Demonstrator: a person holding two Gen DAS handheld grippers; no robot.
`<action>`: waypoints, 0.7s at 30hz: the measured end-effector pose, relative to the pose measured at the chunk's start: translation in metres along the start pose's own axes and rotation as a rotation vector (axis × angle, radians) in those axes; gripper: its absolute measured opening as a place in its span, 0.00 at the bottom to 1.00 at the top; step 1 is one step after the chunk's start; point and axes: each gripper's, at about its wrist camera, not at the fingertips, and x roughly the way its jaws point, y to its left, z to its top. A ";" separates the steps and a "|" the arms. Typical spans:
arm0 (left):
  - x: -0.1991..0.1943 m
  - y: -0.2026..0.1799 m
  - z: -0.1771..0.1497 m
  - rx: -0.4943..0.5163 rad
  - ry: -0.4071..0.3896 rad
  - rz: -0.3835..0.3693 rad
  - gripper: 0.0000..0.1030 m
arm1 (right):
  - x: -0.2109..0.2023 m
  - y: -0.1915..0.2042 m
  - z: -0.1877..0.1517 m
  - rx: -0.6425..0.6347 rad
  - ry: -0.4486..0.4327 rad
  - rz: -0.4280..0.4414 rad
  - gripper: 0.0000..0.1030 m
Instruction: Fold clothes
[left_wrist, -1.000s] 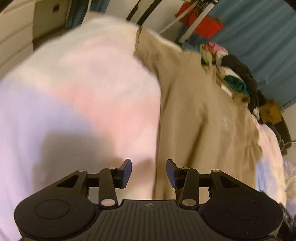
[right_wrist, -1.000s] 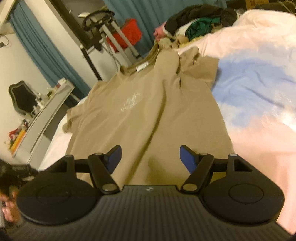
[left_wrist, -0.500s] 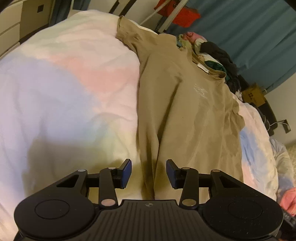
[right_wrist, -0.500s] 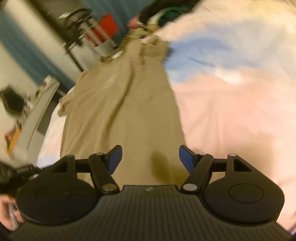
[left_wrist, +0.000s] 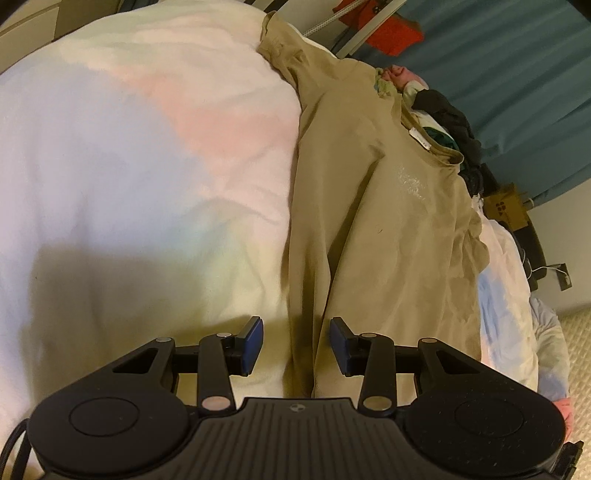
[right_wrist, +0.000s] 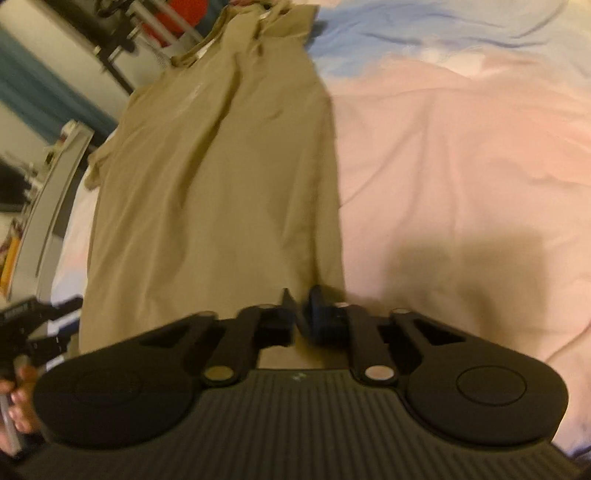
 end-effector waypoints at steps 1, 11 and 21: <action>0.001 0.000 0.000 -0.001 0.001 0.000 0.40 | -0.004 -0.004 0.002 0.019 -0.027 -0.021 0.04; 0.010 -0.002 -0.001 0.002 0.009 0.000 0.35 | -0.034 -0.027 0.010 0.127 -0.244 -0.179 0.04; 0.033 -0.011 -0.009 0.030 0.168 -0.101 0.41 | -0.030 -0.035 0.015 0.168 -0.273 -0.176 0.04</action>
